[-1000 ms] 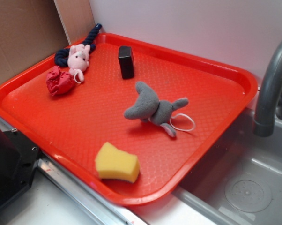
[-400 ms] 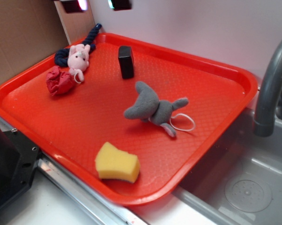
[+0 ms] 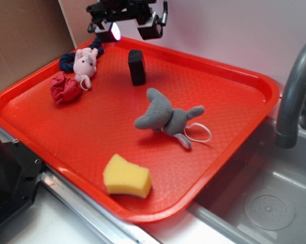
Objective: Grab the black box.
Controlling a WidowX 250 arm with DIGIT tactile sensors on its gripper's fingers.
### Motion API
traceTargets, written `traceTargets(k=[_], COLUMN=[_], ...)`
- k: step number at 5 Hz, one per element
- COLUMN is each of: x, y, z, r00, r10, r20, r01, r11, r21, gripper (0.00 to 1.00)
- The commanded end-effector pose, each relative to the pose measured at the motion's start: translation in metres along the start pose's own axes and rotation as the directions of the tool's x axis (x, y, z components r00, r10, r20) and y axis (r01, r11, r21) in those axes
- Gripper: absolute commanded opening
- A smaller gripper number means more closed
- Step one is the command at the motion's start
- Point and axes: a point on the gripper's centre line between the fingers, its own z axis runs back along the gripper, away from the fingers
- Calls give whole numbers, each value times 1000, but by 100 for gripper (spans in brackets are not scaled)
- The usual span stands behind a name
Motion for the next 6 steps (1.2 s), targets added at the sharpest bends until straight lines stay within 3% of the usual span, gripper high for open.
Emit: traceTargets(k=[1,2,3,4,6], x=[-26,-32,-28,-24,-27], y=[-10,-14,-3,6,-5], z=[-16,-18,-19,-20,-1], r00=[991,992,996,995,995], r10=[-32,-64,-48,-16,-69], r20=[-130,-107,-78,-95,-79], r01=[31,66,51,21,80], r11=[999,998,998,998,985], r21=[-11,19,38,52,155], gripper=[100,100,0,0,0])
